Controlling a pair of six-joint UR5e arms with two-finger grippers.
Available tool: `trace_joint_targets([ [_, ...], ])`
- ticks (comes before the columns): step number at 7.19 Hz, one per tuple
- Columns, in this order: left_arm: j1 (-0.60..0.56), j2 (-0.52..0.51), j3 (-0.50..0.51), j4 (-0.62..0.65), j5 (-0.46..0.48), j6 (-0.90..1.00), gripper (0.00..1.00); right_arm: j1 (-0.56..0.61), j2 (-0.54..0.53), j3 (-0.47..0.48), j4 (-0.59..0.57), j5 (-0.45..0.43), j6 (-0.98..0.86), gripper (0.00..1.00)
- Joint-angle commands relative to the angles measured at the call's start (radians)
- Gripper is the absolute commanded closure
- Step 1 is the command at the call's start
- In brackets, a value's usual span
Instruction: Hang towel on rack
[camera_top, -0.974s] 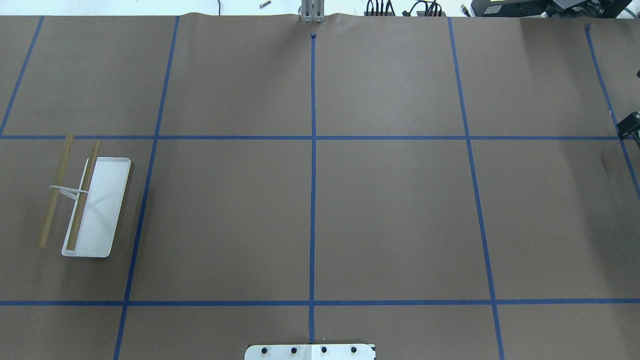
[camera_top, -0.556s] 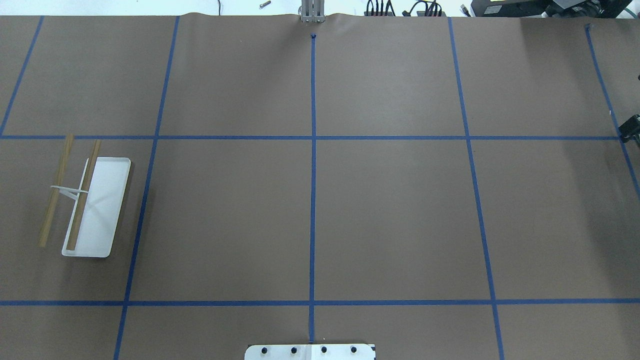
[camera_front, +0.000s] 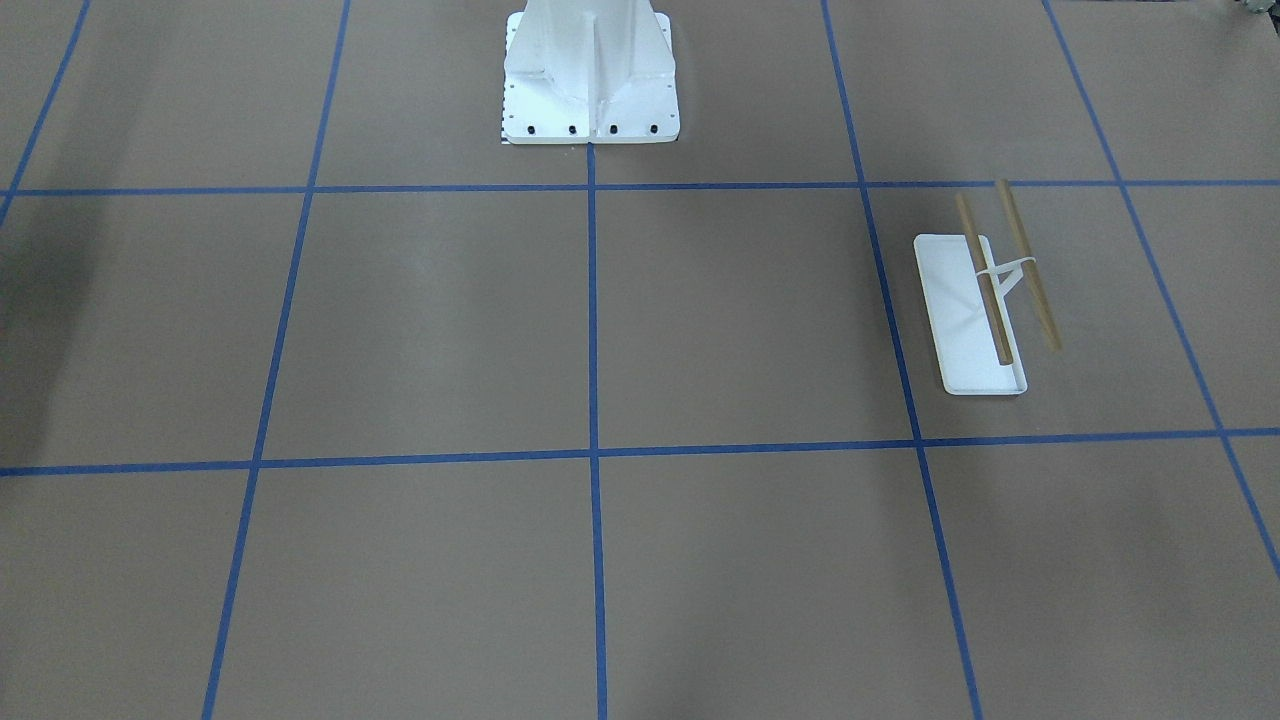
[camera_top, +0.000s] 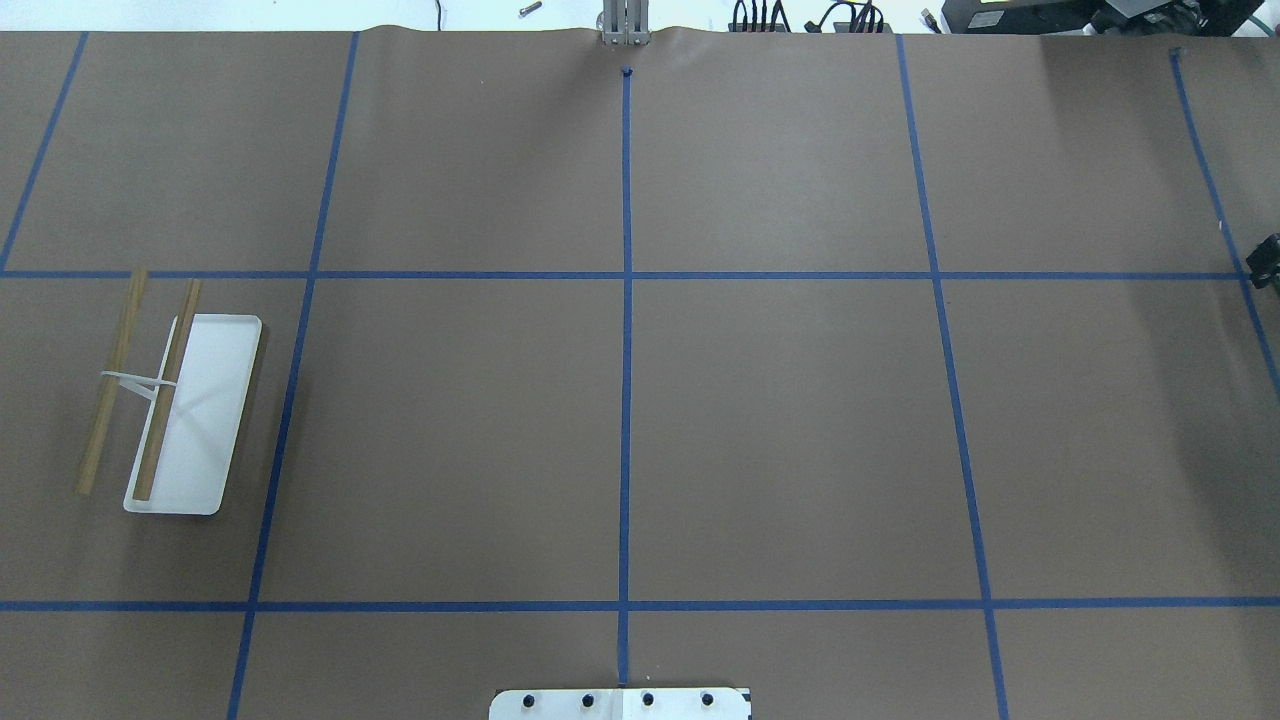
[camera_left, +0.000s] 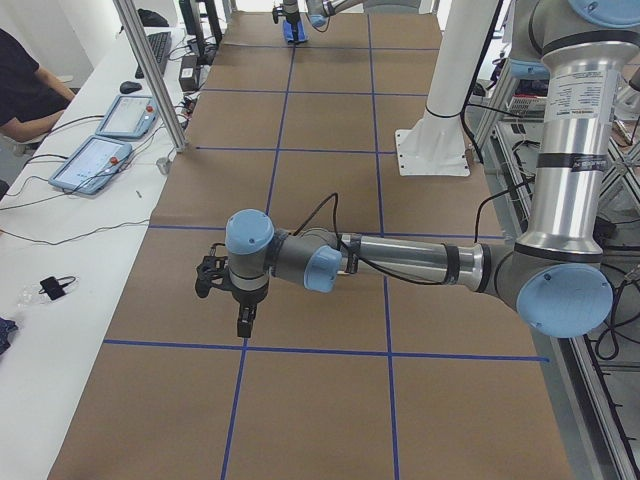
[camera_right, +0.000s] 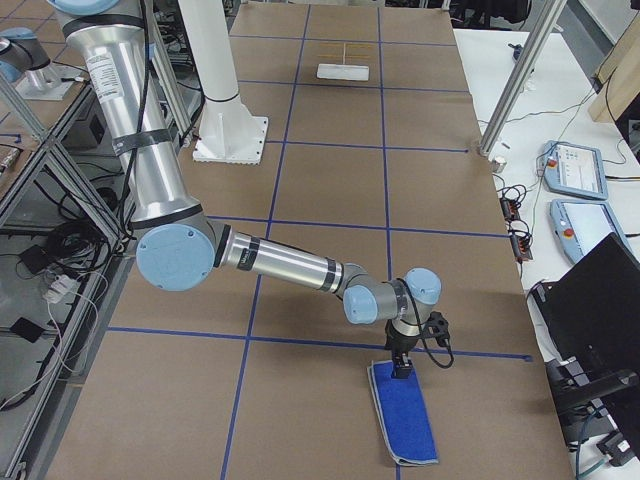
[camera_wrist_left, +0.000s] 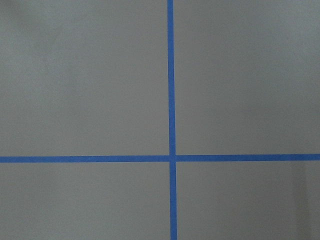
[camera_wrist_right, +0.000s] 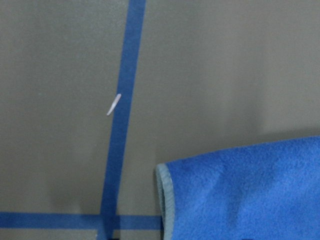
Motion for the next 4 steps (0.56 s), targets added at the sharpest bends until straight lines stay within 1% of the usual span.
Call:
trace_joint_targets([
  [1,0.000,-0.001,0.005,0.001,0.000,0.000,0.02,0.003,0.001,-0.006,0.001,-0.007,0.000,0.31],
  [2,0.000,-0.001,0.008,0.001,0.000,0.000,0.02,0.006,0.001,-0.006,-0.001,-0.007,0.000,0.38],
  [3,0.000,-0.006,0.008,0.001,-0.002,0.000,0.02,0.006,-0.001,-0.006,-0.001,-0.007,0.000,0.49],
  [4,0.000,-0.007,0.009,0.001,0.000,0.000,0.02,0.006,0.001,-0.019,0.001,-0.005,0.000,0.50],
])
